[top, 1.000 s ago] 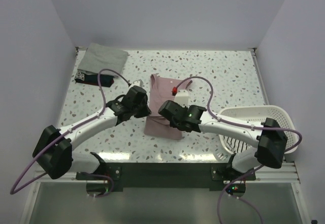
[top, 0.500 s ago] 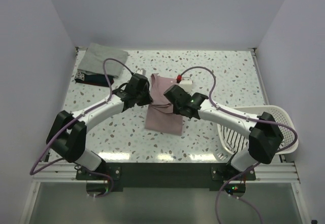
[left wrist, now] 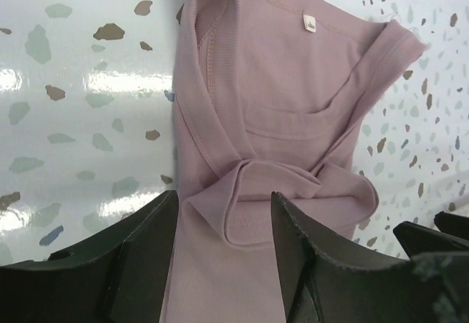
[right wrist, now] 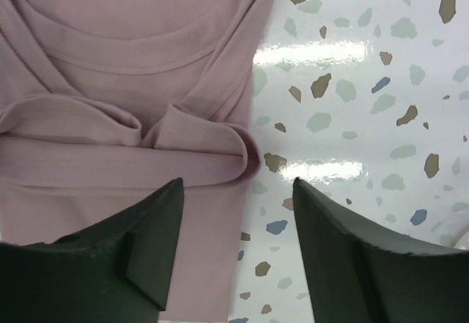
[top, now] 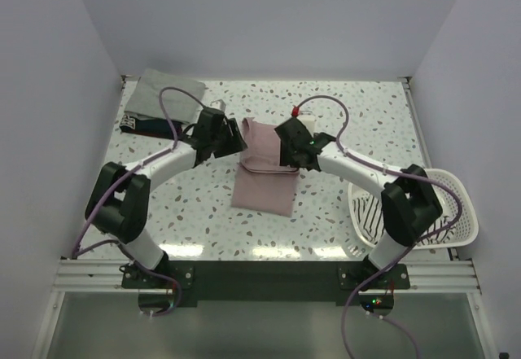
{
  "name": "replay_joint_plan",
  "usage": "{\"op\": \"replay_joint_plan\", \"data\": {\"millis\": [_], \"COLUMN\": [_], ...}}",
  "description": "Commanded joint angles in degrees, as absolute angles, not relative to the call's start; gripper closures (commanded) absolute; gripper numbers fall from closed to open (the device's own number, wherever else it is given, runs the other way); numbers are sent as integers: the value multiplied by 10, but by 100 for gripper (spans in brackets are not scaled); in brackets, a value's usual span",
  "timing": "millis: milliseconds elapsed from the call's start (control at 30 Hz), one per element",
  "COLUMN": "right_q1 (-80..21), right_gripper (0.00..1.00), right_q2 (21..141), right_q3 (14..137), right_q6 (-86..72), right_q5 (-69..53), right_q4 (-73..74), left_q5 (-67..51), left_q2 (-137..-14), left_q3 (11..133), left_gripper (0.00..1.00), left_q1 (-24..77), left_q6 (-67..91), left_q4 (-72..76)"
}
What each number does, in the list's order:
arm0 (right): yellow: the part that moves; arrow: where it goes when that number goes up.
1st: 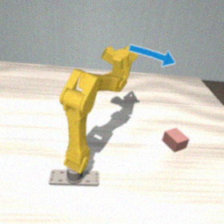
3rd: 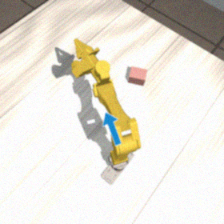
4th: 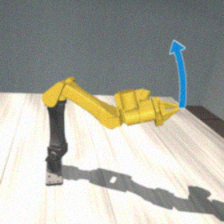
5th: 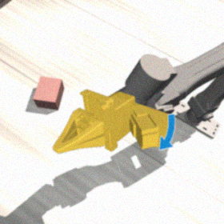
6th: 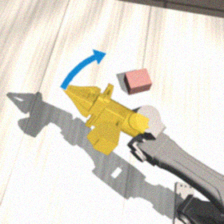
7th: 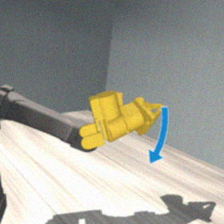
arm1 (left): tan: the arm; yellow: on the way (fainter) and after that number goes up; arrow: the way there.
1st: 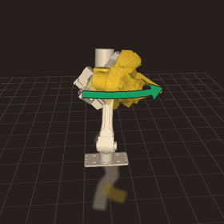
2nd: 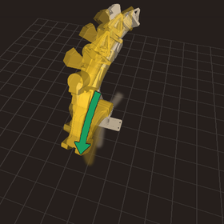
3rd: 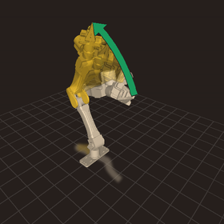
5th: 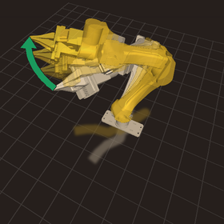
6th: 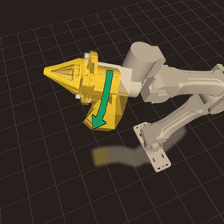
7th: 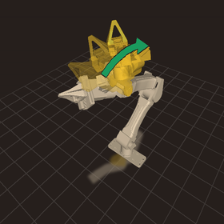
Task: Fold and stack the tank tops
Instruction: Fold the tank top
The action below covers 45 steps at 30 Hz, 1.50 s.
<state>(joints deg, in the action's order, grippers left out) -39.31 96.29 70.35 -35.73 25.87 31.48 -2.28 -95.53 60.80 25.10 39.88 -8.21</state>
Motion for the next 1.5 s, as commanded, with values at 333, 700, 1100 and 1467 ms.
{"op": "replay_joint_plan", "data": {"millis": [333,700,1100,1467], "right_q1": [-491,-450,-401,-324], "right_gripper": [74,80,81,83], "right_q2": [927,1024,1106,1076], "right_q3": [666,715,809,831], "right_q6": [-391,-359,-325,-328], "right_q5": [240,230,232,221], "right_q4": [303,291,304,309], "left_q5": [-46,-59,-60,29], "left_q2": [-829,-973,-1078,-998], "left_q3": [468,554,662,683], "left_gripper": [89,89,85,76], "left_q1": [325,341,307,224], "left_q6": [475,467,466,481], "left_q4": [-66,-24,-27,-39]}}
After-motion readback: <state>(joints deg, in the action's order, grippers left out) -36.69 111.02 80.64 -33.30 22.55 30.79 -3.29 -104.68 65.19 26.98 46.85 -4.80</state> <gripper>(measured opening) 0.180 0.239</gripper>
